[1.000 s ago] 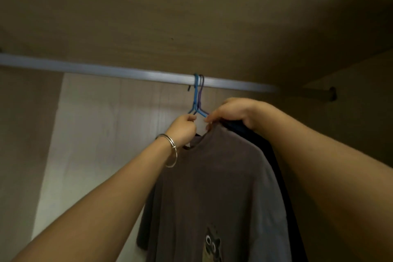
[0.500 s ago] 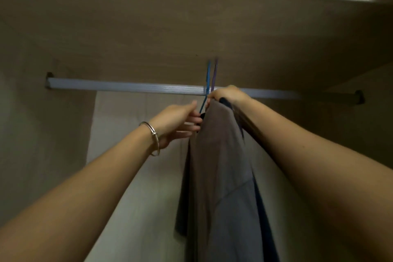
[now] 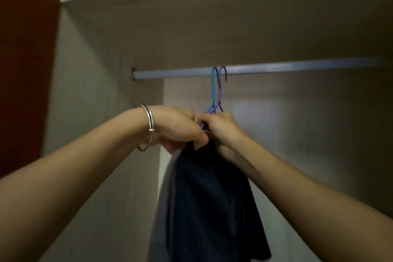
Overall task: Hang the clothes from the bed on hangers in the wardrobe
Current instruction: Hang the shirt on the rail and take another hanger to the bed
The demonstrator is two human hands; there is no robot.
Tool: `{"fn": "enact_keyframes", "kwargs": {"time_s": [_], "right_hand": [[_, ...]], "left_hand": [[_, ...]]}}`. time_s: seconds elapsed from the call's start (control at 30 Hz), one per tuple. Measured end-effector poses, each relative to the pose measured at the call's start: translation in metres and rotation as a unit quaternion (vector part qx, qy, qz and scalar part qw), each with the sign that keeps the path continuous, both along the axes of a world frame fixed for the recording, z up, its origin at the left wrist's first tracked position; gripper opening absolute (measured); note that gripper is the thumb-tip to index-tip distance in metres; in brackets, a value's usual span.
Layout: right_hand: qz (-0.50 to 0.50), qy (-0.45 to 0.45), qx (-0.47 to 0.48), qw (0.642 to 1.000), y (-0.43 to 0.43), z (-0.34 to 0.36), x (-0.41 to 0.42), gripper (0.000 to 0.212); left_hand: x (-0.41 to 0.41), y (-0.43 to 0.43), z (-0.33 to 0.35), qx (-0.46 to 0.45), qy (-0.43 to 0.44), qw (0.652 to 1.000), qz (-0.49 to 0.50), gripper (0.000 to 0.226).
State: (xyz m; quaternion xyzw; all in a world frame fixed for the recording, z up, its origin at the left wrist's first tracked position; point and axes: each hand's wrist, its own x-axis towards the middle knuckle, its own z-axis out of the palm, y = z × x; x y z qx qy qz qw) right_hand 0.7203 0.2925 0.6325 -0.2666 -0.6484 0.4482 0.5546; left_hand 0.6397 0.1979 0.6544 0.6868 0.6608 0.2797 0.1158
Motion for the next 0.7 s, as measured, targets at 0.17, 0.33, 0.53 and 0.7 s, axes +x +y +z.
{"fn": "enact_keyframes", "kwargs": {"time_s": [0.17,0.33,0.53,0.7], "right_hand": [[0.158,0.019,-0.006,0.987,-0.024,-0.016,-0.040,0.022],[0.252,0.034,-0.029,0.967,-0.078,-0.042,-0.078,0.019],[0.350,0.007,-0.079,0.933,-0.159,-0.080,-0.126,0.020],[0.491,-0.053,0.024,0.869,-0.227,-0.094,-0.161,0.016]], "left_hand": [[-0.016,-0.052,-0.014,0.035,0.187,0.961,0.202,0.017],[-0.033,-0.113,-0.040,0.001,0.242,0.917,0.317,0.027],[-0.059,-0.188,-0.092,0.032,0.348,0.814,0.464,0.034],[-0.089,-0.279,-0.120,0.078,0.400,0.718,0.564,0.037]]}}
